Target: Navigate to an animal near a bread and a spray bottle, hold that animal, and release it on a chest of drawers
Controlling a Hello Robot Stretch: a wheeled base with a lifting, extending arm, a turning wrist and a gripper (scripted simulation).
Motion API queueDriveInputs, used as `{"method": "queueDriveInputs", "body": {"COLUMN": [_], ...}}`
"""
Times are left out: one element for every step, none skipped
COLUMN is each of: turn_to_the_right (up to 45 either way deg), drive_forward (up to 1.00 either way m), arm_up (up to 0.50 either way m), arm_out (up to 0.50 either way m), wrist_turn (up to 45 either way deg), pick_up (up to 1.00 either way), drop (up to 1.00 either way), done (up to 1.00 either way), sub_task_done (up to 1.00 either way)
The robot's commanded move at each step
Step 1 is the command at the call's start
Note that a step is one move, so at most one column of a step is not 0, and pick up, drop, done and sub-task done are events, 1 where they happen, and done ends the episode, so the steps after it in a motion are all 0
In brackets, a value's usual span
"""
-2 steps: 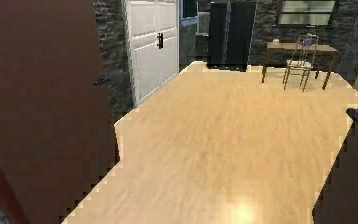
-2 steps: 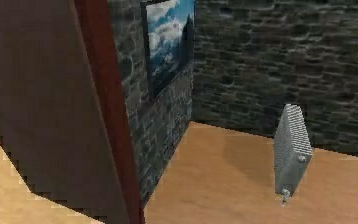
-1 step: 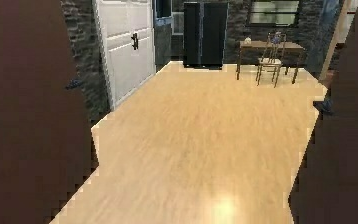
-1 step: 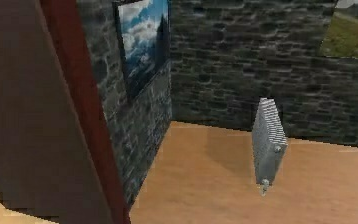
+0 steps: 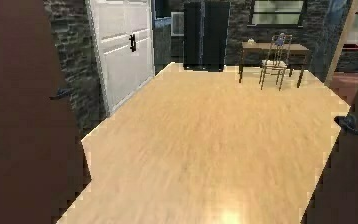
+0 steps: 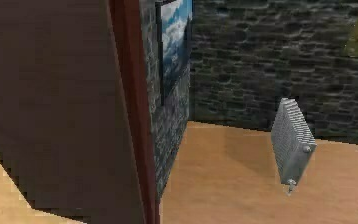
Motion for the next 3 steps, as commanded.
{"method": "queueDriveInputs", "body": {"turn_to_the_right": [12.0, 0.0, 3.0], "drive_forward": [0.0, 1.0, 0.0], "arm_up": [0.0, 0.0, 0.0], "arm_out": [0.0, 0.0, 0.0], "wrist_turn": [0.0, 0.0, 0.0], "pick_up": [0.0, 0.0, 0.0], "drop": [0.0, 0.0, 0.0], "done": [0.0, 0.0, 0.0], "sub_task_done": [0.0, 0.0, 0.0]}}
